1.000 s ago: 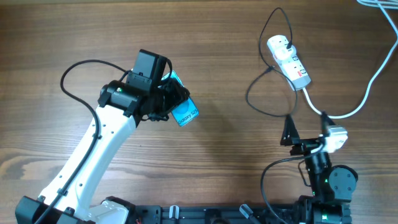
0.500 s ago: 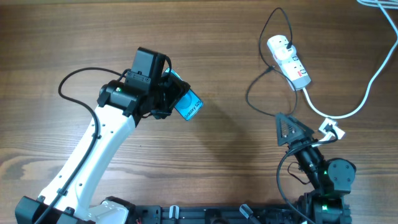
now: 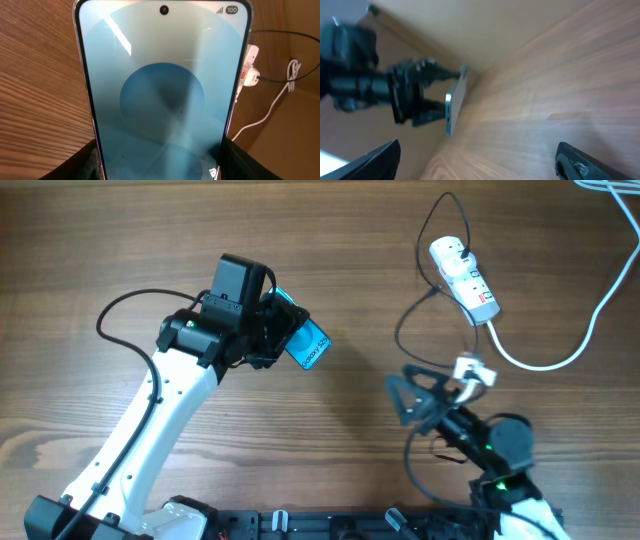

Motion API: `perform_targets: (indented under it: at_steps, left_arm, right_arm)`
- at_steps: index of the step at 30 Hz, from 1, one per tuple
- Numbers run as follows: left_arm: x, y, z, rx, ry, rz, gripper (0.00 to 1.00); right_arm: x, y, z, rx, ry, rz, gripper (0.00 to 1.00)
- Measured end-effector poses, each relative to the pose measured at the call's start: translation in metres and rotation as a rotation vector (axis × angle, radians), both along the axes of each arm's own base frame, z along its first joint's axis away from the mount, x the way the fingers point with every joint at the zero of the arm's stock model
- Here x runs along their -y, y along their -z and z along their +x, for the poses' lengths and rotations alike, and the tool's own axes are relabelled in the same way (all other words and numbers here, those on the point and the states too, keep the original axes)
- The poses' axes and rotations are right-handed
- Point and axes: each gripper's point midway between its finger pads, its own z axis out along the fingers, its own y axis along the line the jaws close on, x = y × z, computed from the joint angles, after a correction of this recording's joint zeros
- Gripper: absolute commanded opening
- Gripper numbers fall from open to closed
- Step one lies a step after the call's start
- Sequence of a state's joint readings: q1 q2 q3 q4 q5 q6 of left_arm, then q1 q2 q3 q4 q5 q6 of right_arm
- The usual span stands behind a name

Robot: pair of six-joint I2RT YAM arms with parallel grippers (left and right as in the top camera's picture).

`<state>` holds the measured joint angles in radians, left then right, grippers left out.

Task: Plug charger to phone and switch on socket

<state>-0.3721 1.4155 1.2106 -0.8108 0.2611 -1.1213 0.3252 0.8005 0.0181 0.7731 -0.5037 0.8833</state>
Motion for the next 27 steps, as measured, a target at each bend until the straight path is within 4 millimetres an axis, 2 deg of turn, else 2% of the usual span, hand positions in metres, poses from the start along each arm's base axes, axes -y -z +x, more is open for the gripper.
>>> perform_targets:
  at_steps: [4,7,12,14,17,27]
  left_arm:
    - [0.0,0.0,0.0,0.001,0.001,-0.002,0.57]
    - [0.001,0.0,0.0,0.0,0.002,-0.003,0.57]
    - [0.003,-0.001,-0.001,-0.005,0.009,-0.014,0.57]
    - [0.003,-0.001,-0.001,-0.005,0.01,-0.016,0.58]
    - [0.003,-0.001,-0.001,-0.003,0.011,-0.019,0.57]
    - [0.005,-0.005,0.004,0.012,-0.006,-0.037,0.57]
  right_arm:
    - [-0.037,0.011,0.008,-0.03,-0.079,-0.07,0.96]
    - [-0.064,0.01,0.03,-0.031,-0.113,-0.103,0.9]
    - [-0.094,0.002,0.063,0.012,-0.155,-0.097,0.85]
    - [-0.102,-0.001,0.07,0.026,-0.175,-0.09,0.84]
    - [-0.106,-0.001,0.072,0.03,-0.188,-0.087,0.83]
    - [-0.131,-0.007,0.053,0.054,-0.221,-0.08,0.76]
